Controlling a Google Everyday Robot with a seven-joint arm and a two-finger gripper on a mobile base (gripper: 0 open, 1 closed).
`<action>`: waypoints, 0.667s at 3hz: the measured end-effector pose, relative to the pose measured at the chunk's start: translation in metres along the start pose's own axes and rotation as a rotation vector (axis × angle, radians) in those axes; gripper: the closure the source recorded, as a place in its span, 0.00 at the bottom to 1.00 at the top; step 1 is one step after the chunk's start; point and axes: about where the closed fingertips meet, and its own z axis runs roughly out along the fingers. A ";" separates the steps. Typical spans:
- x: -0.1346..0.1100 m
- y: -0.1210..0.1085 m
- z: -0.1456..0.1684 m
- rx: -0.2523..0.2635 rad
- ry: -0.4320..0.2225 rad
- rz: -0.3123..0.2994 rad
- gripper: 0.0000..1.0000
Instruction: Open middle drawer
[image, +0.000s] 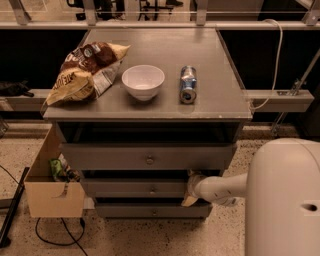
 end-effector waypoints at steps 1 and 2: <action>0.002 0.001 0.001 0.002 0.004 0.000 0.19; 0.002 0.001 0.001 0.002 0.004 0.000 0.42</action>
Offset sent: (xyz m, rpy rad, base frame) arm 0.0003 -0.0014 -0.0022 -0.0034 -0.0011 -0.0028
